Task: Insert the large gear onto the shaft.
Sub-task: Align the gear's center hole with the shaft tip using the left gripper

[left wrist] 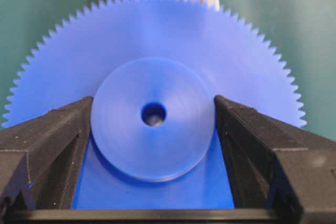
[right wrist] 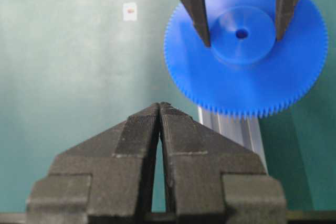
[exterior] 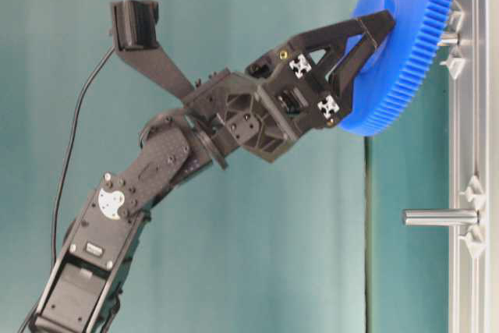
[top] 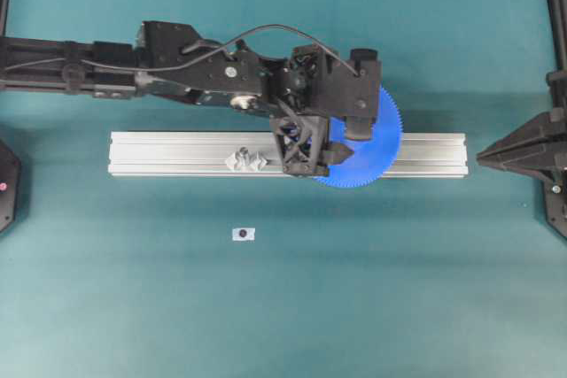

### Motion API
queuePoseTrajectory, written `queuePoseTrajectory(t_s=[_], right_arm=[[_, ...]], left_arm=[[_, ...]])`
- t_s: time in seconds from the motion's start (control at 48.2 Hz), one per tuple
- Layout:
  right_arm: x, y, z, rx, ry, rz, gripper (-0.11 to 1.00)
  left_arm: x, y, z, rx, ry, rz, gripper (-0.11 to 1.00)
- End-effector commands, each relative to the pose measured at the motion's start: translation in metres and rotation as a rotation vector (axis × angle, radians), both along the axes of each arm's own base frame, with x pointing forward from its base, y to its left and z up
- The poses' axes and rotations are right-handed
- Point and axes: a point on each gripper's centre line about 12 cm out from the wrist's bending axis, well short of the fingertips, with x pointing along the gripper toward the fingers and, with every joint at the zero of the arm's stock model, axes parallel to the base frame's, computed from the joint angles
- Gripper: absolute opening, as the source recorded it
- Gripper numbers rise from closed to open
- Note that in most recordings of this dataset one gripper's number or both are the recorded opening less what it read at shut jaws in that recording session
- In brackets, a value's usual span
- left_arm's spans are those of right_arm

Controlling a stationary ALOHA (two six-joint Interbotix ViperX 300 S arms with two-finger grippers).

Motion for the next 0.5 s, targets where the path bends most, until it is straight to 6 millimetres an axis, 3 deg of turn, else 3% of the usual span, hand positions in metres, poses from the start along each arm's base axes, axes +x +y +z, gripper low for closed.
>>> queuePoseTrajectory(t_s=[0.0,0.166,0.477], right_arm=[[0.003,0.0,0.009,0.008,-0.024,-0.004,0.11],[0.003,0.0,0.009,0.008,-0.024,-0.004,0.11],[0.004,-0.001,0.009,0.009,-0.043,-0.012,0.11]], left_arm=[[-0.011,-0.001,0.001,0.0,0.028,-0.002,0.81],[-0.01,-0.001,0.008,0.005,0.013,-0.006,0.81],[0.026,-0.011,0.012,0.017,-0.038,-0.041,0.81]])
